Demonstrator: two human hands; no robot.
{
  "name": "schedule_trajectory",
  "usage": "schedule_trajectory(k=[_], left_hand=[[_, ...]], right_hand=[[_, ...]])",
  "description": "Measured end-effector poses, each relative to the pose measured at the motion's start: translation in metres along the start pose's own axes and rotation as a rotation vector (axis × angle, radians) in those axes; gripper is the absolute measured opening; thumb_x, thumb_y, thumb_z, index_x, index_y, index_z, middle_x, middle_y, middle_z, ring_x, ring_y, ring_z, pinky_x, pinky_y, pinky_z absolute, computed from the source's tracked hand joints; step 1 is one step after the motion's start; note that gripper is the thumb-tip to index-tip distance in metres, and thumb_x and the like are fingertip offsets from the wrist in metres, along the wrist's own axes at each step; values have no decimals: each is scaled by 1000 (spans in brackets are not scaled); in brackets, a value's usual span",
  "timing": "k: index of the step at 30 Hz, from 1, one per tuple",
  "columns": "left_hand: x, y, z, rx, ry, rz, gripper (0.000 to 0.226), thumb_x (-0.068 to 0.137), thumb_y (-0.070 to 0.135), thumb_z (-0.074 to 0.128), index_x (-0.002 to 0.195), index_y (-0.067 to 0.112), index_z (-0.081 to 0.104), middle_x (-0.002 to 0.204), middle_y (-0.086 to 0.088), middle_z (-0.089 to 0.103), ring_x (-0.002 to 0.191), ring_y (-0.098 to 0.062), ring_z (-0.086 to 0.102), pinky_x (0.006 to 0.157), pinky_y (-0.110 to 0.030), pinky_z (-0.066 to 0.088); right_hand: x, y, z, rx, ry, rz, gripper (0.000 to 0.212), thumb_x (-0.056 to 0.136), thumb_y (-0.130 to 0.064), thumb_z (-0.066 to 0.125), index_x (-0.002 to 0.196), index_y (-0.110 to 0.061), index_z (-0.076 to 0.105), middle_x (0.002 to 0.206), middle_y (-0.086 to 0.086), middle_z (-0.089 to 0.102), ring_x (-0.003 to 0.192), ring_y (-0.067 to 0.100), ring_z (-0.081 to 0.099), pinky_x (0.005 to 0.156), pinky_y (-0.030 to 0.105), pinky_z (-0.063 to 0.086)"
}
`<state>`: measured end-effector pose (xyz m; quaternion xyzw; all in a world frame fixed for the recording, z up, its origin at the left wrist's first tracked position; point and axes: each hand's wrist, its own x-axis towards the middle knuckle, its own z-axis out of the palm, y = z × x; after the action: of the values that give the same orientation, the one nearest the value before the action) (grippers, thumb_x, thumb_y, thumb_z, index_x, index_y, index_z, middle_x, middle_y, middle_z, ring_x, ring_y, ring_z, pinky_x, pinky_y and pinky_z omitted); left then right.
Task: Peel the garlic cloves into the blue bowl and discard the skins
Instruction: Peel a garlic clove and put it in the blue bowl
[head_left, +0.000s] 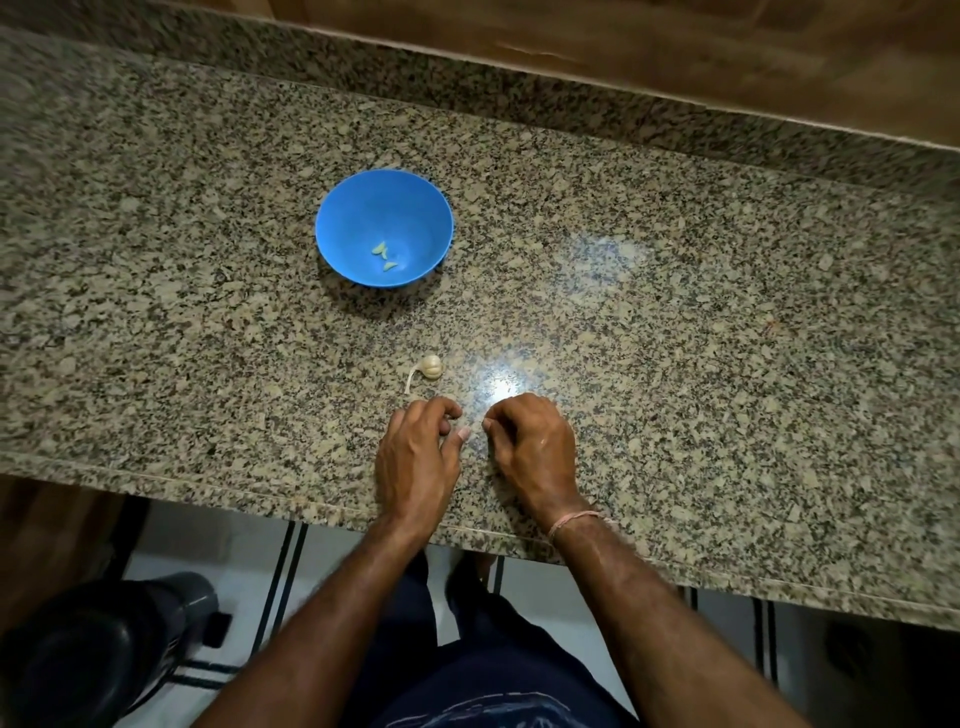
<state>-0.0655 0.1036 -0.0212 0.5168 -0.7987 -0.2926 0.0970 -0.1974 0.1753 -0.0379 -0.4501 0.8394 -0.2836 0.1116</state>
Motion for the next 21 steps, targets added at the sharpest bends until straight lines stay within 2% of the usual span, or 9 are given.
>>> schedule_trajectory(k=[3,6,9,12,14,18,21], left_hand=[[-1,1,0,-10,2,-6,21,95,32,72,114,33,64,97,17,58,93,-7,48,64,-19,31],[1,1,0,-52,-4,-36,16,95,33,72,109,34,65,95,18,60,93,-7,52,64,-22,36],[4,6,-2,-372,-90,-169,9,99,35,68,106,32,71,94,15,70,92,-7,67,73,-28,55],[5,16,-6,-716,-166,-323,10,100,29,68,100,23,76,96,7,78,95,-8,74,88,-34,61],[5,20,-8,-849,-194,-368,12,100,22,67,103,15,77,100,2,79,99,-12,75,94,-35,60],[6,19,-16,-883,-200,-348,16,99,24,68,106,13,77,101,-1,80,101,-14,75,90,-29,59],[8,20,-18,-916,-199,-364,16,98,21,69,105,9,76,102,-6,79,100,-18,75,88,-27,60]], right_hand=[[2,-3,0,-16,-4,21,13,89,-20,81,82,-17,71,77,-5,63,73,11,51,63,25,40],[5,-3,-5,138,-67,137,8,89,-21,81,85,-18,75,83,-7,69,79,12,62,71,31,56],[4,-7,-20,570,-170,350,5,90,-20,81,91,-17,78,88,-4,76,87,12,73,84,33,63],[-1,-14,-30,832,-212,428,12,91,-19,80,95,-9,76,93,5,78,91,21,76,87,42,64],[-1,-19,-35,912,-224,446,12,92,-15,79,98,-6,76,97,8,78,95,24,76,89,43,63],[0,-24,-42,983,-248,458,14,92,-12,78,104,-5,77,103,9,79,101,22,76,90,36,62],[1,-26,-44,1009,-239,522,17,90,-14,80,102,-3,76,98,11,79,92,21,76,84,32,63]])
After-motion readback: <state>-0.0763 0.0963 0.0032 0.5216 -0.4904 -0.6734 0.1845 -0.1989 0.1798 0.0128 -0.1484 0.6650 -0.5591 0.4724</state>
